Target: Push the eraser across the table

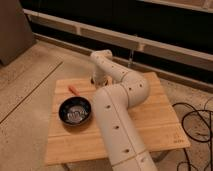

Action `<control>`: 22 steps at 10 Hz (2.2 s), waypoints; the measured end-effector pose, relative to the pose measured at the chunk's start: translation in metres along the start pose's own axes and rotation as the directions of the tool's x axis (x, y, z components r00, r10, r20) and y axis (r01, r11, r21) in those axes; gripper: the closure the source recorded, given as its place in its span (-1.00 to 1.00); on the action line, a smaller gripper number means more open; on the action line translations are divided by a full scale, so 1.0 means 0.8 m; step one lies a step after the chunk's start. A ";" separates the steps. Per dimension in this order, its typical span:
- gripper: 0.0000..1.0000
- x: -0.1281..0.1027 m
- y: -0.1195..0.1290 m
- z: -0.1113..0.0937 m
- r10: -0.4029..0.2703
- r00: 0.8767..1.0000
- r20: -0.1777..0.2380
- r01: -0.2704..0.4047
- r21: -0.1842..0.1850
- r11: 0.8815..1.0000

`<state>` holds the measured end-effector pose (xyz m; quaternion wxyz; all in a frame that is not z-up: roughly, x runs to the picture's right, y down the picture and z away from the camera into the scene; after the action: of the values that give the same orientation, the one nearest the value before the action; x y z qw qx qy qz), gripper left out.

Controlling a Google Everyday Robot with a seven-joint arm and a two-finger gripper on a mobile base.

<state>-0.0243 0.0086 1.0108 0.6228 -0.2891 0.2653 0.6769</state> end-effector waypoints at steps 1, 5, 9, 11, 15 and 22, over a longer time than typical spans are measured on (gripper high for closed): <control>0.95 -0.013 -0.005 0.001 -0.006 1.000 0.027 0.005 0.019 1.000; 0.95 -0.110 0.004 -0.022 -0.105 0.946 0.306 0.090 0.063 0.994; 0.95 -0.138 0.069 -0.056 -0.203 0.828 0.523 0.255 -0.029 0.966; 0.95 -0.106 0.054 -0.045 -0.184 0.841 0.508 0.243 -0.052 0.969; 0.95 -0.080 -0.025 -0.046 -0.067 0.857 0.511 0.066 0.020 0.998; 0.95 -0.066 0.011 -0.032 -0.049 0.866 0.498 0.073 -0.029 0.997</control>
<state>-0.0289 -0.0466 1.0312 0.6840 -0.1281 0.0710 0.7146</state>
